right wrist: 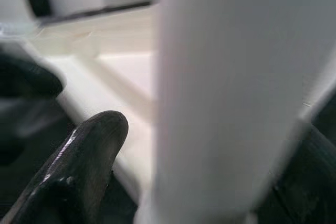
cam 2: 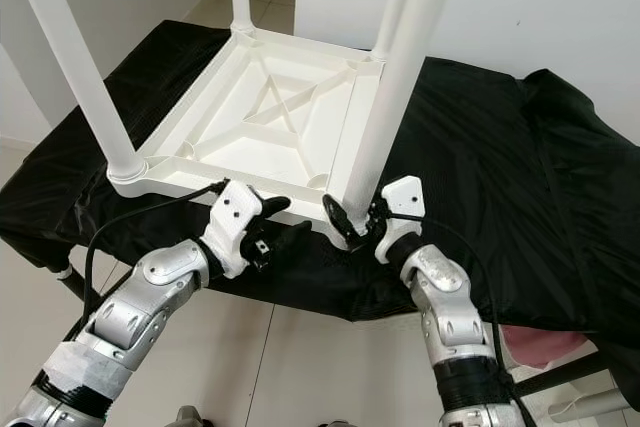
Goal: Building children table
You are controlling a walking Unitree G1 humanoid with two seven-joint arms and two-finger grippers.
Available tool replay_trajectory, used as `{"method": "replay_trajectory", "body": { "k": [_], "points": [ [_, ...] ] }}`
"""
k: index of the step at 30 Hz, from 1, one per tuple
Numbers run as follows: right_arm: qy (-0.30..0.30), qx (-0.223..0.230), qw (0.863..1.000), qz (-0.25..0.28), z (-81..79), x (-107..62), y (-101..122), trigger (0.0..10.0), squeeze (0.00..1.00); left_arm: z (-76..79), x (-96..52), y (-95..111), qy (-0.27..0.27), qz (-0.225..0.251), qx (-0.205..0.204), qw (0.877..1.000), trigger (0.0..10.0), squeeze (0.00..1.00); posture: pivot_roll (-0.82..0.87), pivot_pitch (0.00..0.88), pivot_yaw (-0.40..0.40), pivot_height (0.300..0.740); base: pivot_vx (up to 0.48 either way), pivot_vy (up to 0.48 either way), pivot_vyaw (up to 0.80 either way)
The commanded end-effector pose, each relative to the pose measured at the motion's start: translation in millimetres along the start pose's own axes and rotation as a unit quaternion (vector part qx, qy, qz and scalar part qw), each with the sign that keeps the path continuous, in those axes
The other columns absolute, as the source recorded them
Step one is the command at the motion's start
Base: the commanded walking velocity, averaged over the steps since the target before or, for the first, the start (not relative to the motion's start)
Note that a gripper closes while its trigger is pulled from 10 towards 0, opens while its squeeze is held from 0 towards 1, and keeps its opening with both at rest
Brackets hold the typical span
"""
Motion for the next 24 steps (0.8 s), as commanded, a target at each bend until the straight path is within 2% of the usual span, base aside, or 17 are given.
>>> {"method": "replay_trajectory", "body": {
  "k": [1, 7, 16, 17, 18, 24],
  "points": [
    [0.026, -0.008, 0.999, -0.025, -2.7, -0.1, -9, 0.0, 0.00, 4.1, -0.1, 1, -0.028, 0.001, 0.001, 1.000, 10.0, 0.00, 0.01, 0.070, -0.042, 0.740, 0.000, 0.000, 0.00],
    [0.048, 0.004, 0.998, -0.044, -2.0, -1.5, -19, 0.0, 0.00, 3.8, 0.1, 3, -0.027, 0.003, 0.000, 1.000, 10.0, 0.00, 0.02, 0.072, -0.045, 0.740, 0.000, 0.000, 0.00],
    [0.046, 0.008, 0.998, -0.035, 3.8, -1.1, -17, 0.0, 0.00, 4.8, -0.1, 2, -0.025, 0.001, -0.001, 1.000, 10.0, 0.00, 0.01, 0.086, -0.047, 0.740, 0.000, 0.000, 0.00],
    [0.041, 0.009, 0.999, -0.034, 4.6, -1.2, -17, 8.4, 0.00, 4.9, -0.1, 1, -0.025, 0.001, -0.002, 1.000, 10.0, 0.00, 0.01, 0.086, -0.047, 0.740, 0.000, 0.000, 0.00],
    [0.035, 0.011, 0.999, -0.032, 5.1, -1.4, -17, 10.0, 0.00, 4.9, -0.1, 1, -0.025, 0.000, -0.003, 1.000, 10.0, 0.00, 0.01, 0.088, -0.047, 0.740, 0.000, 0.000, 0.00],
    [-0.042, 0.023, 0.999, -0.020, 7.1, -1.3, -14, 10.0, 0.00, 4.2, 0.4, 0, -0.023, 0.000, -0.004, 1.000, 10.0, 0.00, 0.01, 0.093, -0.048, 0.740, 0.000, 0.000, 0.00]
  ]
}}
Point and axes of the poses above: a point about 5 cm out from each wrist's last joint towards the gripper, its own x axis pointing out of the wrist towards the gripper, its own y axis along the axis of the wrist's last joint, z = x × y, the point moved 1 cm from there along x, pointing out of the wrist towards the gripper, and after that the axes turned 2 degrees about x, right-handed, at the moved point
